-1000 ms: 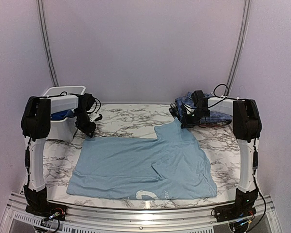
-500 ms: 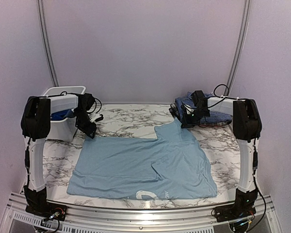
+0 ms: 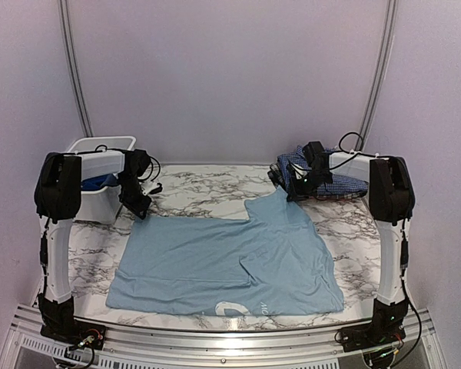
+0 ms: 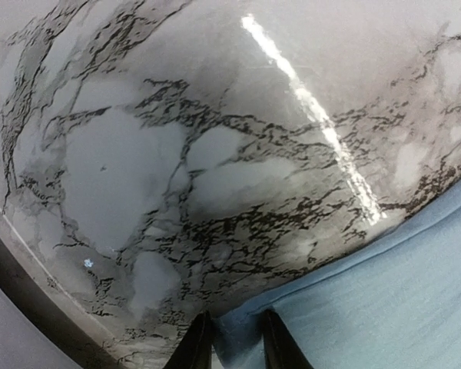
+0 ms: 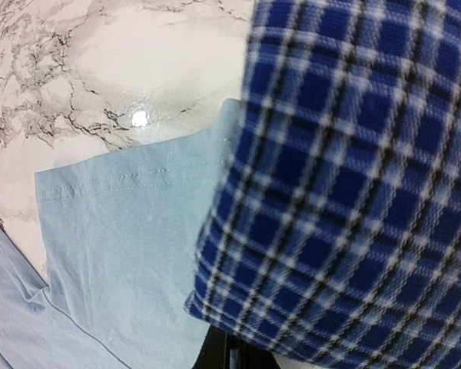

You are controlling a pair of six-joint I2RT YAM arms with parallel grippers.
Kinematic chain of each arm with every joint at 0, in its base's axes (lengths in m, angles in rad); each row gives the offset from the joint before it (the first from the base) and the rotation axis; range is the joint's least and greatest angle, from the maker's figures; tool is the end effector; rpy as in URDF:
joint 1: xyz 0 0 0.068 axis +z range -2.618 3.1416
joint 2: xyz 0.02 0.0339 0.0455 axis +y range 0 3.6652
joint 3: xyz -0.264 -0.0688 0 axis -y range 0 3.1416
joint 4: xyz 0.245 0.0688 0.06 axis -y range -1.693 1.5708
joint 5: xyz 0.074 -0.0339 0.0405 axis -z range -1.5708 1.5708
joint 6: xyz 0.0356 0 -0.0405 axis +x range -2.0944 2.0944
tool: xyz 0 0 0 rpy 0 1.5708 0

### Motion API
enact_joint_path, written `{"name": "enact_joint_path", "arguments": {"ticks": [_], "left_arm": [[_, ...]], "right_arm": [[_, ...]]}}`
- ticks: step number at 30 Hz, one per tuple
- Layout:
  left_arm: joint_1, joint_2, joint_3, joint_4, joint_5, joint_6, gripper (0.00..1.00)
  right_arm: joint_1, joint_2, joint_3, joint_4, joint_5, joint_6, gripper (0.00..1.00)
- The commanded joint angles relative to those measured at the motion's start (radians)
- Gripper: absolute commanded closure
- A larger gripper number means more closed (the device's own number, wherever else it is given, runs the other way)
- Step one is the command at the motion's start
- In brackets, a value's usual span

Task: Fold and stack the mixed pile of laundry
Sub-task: Pick up the 1/3-folded T-shirt from the center of the board.

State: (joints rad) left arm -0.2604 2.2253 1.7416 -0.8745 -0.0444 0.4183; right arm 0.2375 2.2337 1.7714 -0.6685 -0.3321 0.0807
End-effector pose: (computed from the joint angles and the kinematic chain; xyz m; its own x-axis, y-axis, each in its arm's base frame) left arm 0.4339 -0.1140 0.1550 -0.7623 0.6231 -0.1752 0.6104 0.7821 0.1254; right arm 0.4583 0.1229 0.1686 -0.9053 -0.1407 -0.4008 -0.2853 0.9004 0.3284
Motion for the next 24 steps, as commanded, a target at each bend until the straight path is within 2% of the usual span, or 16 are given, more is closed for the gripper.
{"name": "enact_joint_path", "arguments": {"ticks": [1, 9, 17, 24], "left_arm": [[0.006, 0.009, -0.003, -0.037, 0.040, 0.007, 0.79], [0.006, -0.040, 0.026, -0.030, 0.021, -0.014, 1.00], [0.004, -0.145, -0.041, 0.053, 0.040, -0.012, 1.00], [-0.012, -0.315, -0.254, 0.160, 0.078, -0.001, 1.00]], "right_arm": [[0.005, -0.020, 0.050, -0.015, -0.011, 0.002, 1.00], [0.005, -0.068, 0.082, -0.024, -0.020, 0.005, 1.00], [0.006, -0.159, 0.026, -0.031, -0.063, 0.005, 1.00], [0.011, -0.312, -0.158, 0.008, -0.097, 0.027, 1.00]]}}
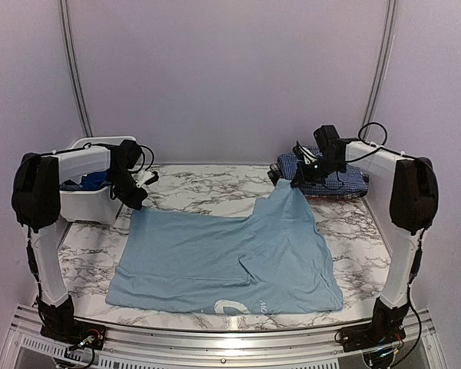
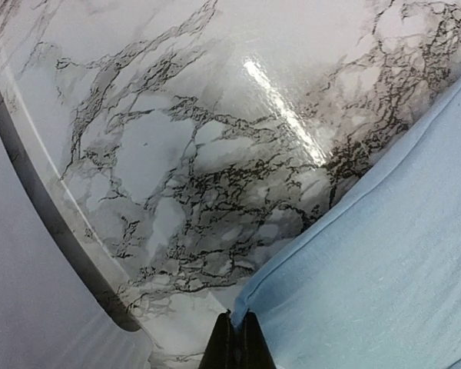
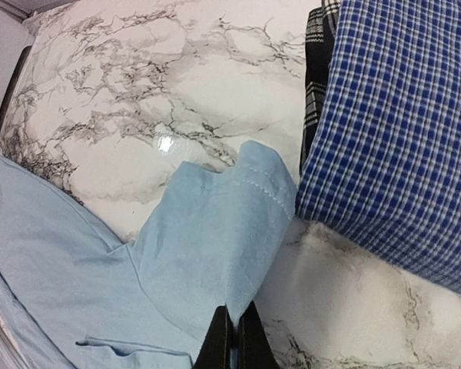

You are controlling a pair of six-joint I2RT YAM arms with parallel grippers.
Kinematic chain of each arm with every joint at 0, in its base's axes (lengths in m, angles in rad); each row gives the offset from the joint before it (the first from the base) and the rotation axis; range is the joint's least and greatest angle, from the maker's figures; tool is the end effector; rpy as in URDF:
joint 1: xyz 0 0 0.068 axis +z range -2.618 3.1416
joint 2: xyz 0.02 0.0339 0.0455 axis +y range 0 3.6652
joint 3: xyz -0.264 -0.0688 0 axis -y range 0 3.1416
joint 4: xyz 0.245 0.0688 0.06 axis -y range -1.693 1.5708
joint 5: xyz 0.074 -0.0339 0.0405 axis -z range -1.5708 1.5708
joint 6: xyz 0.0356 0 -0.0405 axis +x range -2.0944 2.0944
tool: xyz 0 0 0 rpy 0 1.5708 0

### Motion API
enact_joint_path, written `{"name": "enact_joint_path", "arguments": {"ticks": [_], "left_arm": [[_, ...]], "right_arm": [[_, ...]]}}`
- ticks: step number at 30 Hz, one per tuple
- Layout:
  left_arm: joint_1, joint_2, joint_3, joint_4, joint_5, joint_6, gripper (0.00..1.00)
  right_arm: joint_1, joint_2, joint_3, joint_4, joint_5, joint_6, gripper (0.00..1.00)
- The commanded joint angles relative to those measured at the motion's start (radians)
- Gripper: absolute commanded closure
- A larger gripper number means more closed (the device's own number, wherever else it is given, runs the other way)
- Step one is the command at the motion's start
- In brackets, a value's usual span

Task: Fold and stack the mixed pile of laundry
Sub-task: Pick up the 1/3-folded T-shirt from the center of the board, then fold the 1/3-folded T-shirt at the center of the board.

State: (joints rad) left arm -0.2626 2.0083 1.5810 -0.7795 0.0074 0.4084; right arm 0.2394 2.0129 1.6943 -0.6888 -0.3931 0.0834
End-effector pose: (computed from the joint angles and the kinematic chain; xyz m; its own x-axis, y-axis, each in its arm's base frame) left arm 0.4043 -0.1089 0.2033 -0.7241 0.6059 -0.3295 0.5990 0.7893 0.1350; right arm 0.4257 0.1179 0.2420 -0.8533 -0.1291 -0.5052 -0.3479 0.8626 0.3672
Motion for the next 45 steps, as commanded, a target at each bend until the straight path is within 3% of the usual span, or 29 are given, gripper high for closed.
{"name": "enact_joint_path", "arguments": {"ticks": [1, 9, 15, 23, 29, 37, 45], "left_arm": [[-0.014, -0.124, -0.124, 0.078, 0.026, 0.013, 1.00], [-0.063, -0.220, -0.314, 0.114, 0.041, 0.006, 1.00], [-0.101, -0.178, -0.366, 0.145, 0.054, -0.029, 1.00], [-0.114, -0.087, -0.320, 0.164, 0.079, -0.098, 1.00], [-0.104, -0.056, -0.224, 0.177, -0.034, -0.157, 1.00], [-0.080, -0.103, -0.134, 0.191, -0.074, -0.190, 1.00], [-0.080, -0.220, -0.250, 0.230, -0.074, -0.119, 1.00]], "right_arm": [[0.009, -0.109, -0.116, 0.038, -0.045, 0.031, 1.00], [0.078, -0.225, -0.428, 0.139, -0.077, 0.108, 1.00], [0.089, -0.169, -0.574, 0.223, -0.069, 0.179, 1.00], [-0.010, -0.017, -0.459, 0.186, 0.018, 0.135, 1.00], [-0.063, 0.035, -0.261, 0.104, 0.017, 0.051, 1.00], [-0.063, -0.075, -0.166, 0.090, -0.051, 0.009, 1.00], [-0.080, -0.179, -0.196, 0.061, -0.005, -0.022, 1.00]]}}
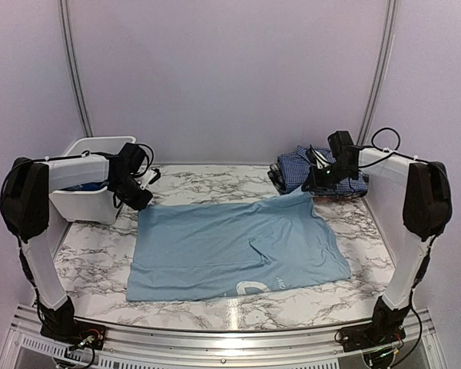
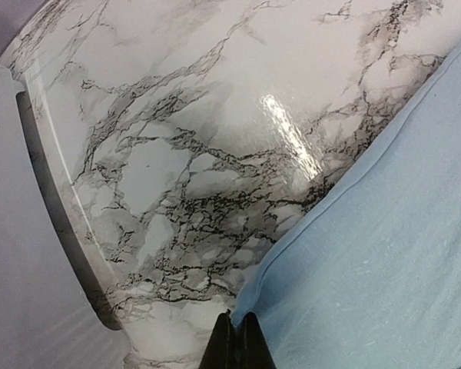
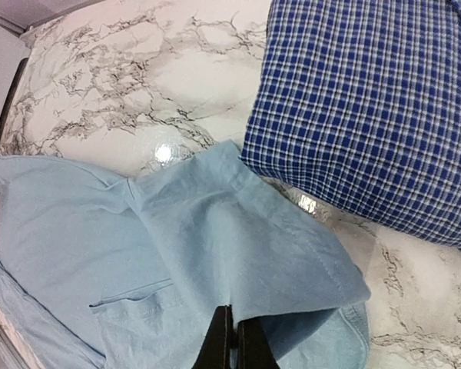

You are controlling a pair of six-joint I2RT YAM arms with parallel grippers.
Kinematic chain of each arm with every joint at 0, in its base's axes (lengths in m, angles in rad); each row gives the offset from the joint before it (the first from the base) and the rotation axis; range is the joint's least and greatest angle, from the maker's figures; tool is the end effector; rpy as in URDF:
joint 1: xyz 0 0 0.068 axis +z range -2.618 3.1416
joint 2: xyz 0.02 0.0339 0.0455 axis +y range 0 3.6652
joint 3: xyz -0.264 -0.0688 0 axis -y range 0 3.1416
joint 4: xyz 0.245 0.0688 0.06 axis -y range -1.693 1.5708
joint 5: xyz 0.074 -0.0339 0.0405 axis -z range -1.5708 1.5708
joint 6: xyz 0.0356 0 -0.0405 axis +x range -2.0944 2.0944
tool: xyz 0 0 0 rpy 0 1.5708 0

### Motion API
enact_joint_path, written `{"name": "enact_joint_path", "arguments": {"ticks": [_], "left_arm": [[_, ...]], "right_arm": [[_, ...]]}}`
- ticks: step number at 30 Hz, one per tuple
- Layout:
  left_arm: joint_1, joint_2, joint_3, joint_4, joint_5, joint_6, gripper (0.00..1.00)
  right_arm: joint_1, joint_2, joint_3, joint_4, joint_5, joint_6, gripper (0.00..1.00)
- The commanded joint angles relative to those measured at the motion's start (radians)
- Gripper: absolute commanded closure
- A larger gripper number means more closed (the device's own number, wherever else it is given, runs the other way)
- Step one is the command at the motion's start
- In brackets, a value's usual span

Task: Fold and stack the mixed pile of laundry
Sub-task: Fold the 1/3-folded T-shirt at the center of the board.

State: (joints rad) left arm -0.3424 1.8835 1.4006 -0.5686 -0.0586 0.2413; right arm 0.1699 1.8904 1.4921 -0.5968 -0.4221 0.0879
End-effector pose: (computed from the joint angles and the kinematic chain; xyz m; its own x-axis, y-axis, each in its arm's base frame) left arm 0.3779 -0.1325 0.2090 -0.7205 0.5101 -0.4697 0.4943 0.8529 0.1680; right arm 0.4016 0.0837 0.2351 -0.8564 -0.0657 -0.5121 -0.3000 0.8705 0.3901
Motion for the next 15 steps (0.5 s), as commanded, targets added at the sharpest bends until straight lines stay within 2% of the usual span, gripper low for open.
{"name": "enact_joint_path", "arguments": {"ticks": [1, 15], "left_arm": [[0.000, -0.118, -0.094, 0.027, -0.004, 0.061, 1.00], [-0.039, -0.391, -0.405, 0.070, 0.109, 0.095, 1.00]], "right_arm": [[-0.016, -0.072, -0.010, -0.031, 0.026, -0.022, 1.00], [-0.050, -0.285, -0.298, -0.007, 0.068, 0.038, 1.00]]}}
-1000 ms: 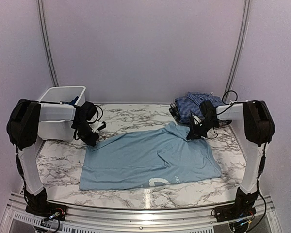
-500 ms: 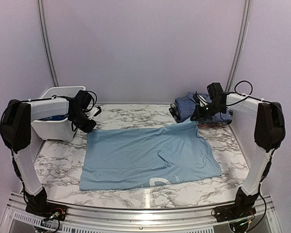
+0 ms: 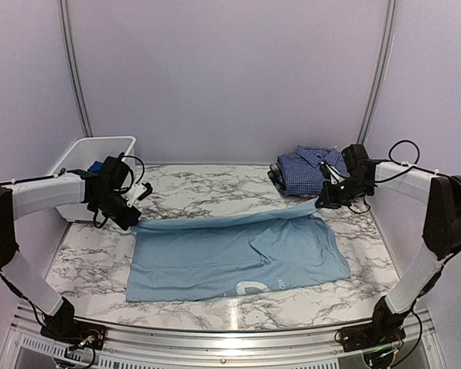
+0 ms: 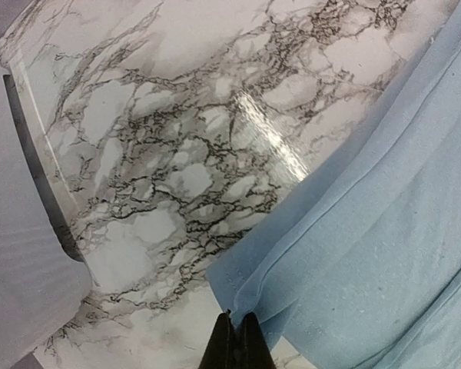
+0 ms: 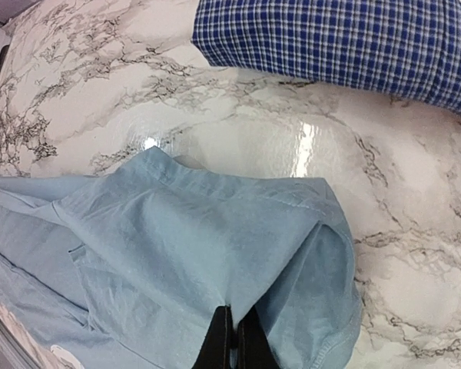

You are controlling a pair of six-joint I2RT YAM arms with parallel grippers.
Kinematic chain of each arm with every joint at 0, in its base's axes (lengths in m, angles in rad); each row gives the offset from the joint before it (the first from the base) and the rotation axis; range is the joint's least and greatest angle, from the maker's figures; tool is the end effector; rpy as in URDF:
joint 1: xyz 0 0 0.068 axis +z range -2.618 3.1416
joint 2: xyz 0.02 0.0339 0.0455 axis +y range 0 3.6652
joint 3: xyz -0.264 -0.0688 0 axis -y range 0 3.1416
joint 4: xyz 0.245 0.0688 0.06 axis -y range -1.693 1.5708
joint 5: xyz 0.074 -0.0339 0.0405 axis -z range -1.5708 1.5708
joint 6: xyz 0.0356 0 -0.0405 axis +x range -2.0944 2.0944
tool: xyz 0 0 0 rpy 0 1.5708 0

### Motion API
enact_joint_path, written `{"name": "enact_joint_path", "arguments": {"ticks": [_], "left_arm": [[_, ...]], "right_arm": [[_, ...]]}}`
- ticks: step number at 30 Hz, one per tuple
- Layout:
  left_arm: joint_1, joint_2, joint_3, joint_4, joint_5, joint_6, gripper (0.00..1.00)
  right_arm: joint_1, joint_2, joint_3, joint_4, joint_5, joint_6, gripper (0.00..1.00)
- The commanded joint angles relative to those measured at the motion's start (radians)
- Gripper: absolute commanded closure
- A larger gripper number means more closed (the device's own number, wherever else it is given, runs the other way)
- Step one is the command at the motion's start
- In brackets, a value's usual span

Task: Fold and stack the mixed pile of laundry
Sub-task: Fold the 1/3-folded T-shirt at the center of the board.

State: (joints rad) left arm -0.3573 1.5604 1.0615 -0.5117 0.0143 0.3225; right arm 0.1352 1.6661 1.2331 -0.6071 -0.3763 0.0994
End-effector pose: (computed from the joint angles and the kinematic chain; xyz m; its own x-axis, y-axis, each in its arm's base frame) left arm 0.2990 -0.1122 0.2201 -0.6396 0.5771 -0.5078 0.5900 0.7920 0.1569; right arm 0.3420 0.0597 0.2356 -0.8811 -0.0267 -0.4722 -0.2233 0.9036 0.3656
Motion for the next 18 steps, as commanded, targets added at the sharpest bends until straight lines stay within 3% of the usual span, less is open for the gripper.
{"name": "enact_joint_path", "arguments": {"ticks": [1, 8, 18], "left_arm": [[-0.036, -0.081, -0.087, 0.020, 0.035, 0.011, 1.00], [-0.102, -0.059, -0.150, 0.041, -0.065, -0.025, 1.00], [-0.111, -0.121, -0.089, 0.052, -0.093, -0.041, 1.00]], "right_arm": [[-0.016, -0.065, -0.057, 0.010, 0.006, 0.030, 1.00], [-0.015, -0.082, -0.156, 0.027, -0.031, 0.055, 1.00], [-0.021, -0.124, -0.095, -0.036, -0.007, 0.082, 1.00]]}}
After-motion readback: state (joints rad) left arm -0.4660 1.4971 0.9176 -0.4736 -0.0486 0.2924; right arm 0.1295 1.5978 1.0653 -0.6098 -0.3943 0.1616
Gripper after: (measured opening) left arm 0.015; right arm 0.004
